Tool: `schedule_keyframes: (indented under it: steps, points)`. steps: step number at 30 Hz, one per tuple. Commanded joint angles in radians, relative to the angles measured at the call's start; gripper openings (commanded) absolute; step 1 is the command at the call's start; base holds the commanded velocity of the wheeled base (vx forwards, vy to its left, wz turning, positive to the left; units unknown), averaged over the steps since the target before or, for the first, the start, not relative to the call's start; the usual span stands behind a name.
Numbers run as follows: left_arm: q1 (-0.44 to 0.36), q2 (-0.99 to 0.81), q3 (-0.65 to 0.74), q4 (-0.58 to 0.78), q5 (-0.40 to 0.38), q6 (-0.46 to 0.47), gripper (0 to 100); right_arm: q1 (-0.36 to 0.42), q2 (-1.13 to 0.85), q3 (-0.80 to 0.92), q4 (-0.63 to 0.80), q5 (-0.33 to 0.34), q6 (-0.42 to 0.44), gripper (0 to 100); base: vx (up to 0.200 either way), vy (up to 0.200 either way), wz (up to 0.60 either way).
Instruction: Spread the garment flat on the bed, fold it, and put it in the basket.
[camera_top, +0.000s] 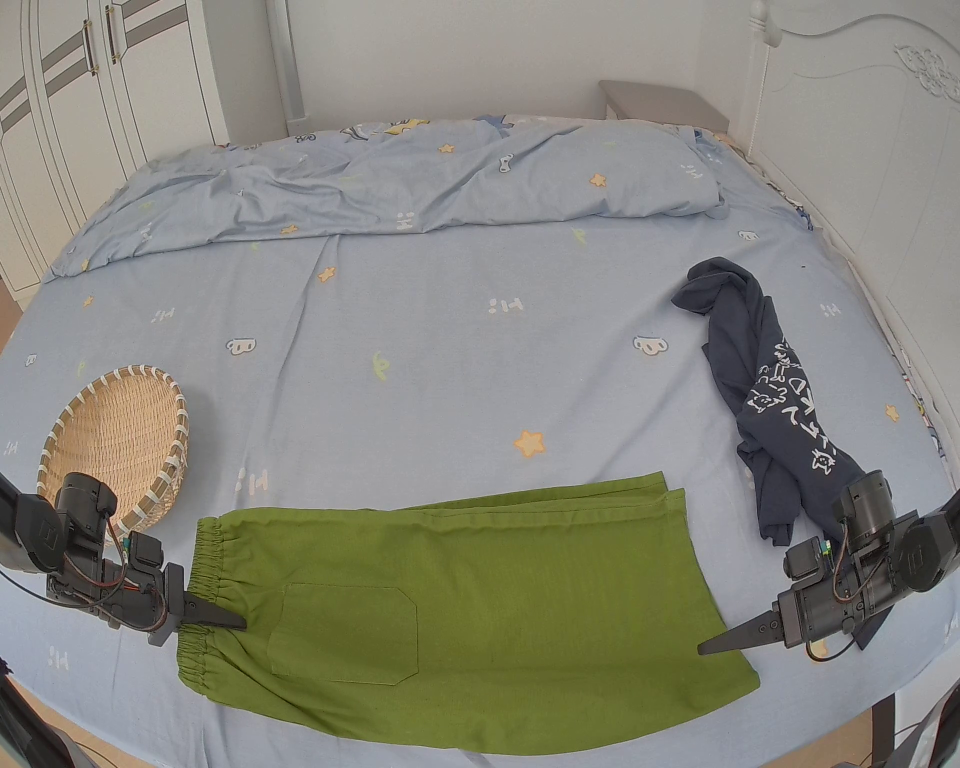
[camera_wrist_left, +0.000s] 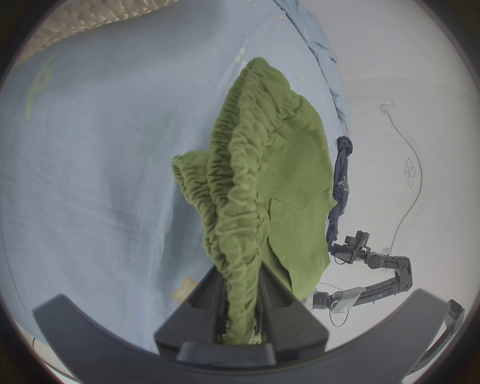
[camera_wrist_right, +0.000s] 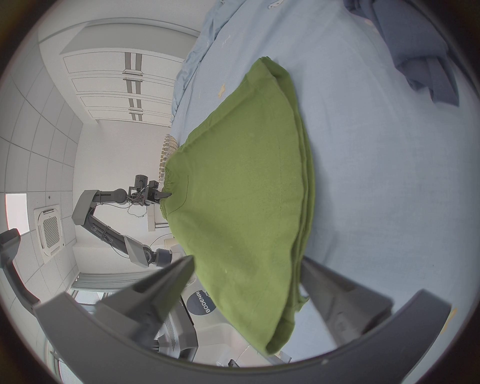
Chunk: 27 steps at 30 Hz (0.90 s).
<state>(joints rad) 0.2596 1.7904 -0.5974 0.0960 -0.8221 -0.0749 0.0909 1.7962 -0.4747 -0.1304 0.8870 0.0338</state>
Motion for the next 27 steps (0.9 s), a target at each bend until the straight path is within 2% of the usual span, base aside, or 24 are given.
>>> schedule_keyframes:
  steps: [1, 5, 8, 12, 13, 14, 17, 22, 24, 25, 27]
  points:
    - [0.009, -0.031, -0.007, 0.001, 0.001, 0.0, 0, -0.011, 0.003, 0.014, -0.008, 0.0, 0.001, 100, 0.0, 0.0, 0.0]
    - [0.032, -0.117, -0.031, 0.013, 0.028, -0.011, 0, -0.045, -0.041, 0.001, -0.008, -0.003, 0.006, 100, 0.0, 0.0, 0.0]
    - [0.029, -0.19, -0.047, 0.033, 0.075, -0.011, 0, -0.077, -0.112, -0.044, 0.005, -0.003, 0.02, 100, 0.0, 0.0, 0.0]
    - [0.013, -0.24, -0.051, 0.036, 0.166, -0.008, 0, -0.071, -0.244, -0.093, 0.014, -0.008, 0.095, 100, 0.0, 0.0, 0.0]
    - [0.013, -0.24, -0.051, 0.036, 0.166, -0.008, 0, -0.071, -0.244, -0.093, 0.014, -0.008, 0.095, 100, 0.0, 0.0, 0.0]
    - [0.018, -0.241, -0.061, 0.034, 0.189, -0.008, 0, -0.066, -0.287, -0.108, 0.012, -0.01, 0.136, 100, 0.0, 0.0, 0.0]
    - [0.032, -0.258, -0.102, 0.061, 0.199, -0.011, 0, -0.054, -0.307, -0.131, 0.012, -0.013, 0.153, 100, 0.0, 0.0, 0.0]
    - [0.029, -0.335, -0.255, 0.257, 0.204, -0.003, 0, -0.013, -0.307, -0.174, 0.018, -0.065, 0.158, 100, 0.0, 0.0, 0.0]
    - [0.029, -0.342, -0.277, 0.286, 0.21, 0.0, 0, -0.006, -0.307, -0.176, 0.018, -0.072, 0.158, 100, 0.0, 0.0, 0.0]
    - [0.026, -0.353, -0.37, 0.392, 0.239, 0.004, 0, 0.009, -0.307, -0.174, 0.018, -0.085, 0.158, 100, 0.0, 0.0, 0.0]
    - [0.029, -0.352, -0.433, 0.467, 0.264, 0.017, 0, 0.013, -0.307, -0.168, 0.02, -0.085, 0.158, 100, 0.0, 0.0, 0.0]
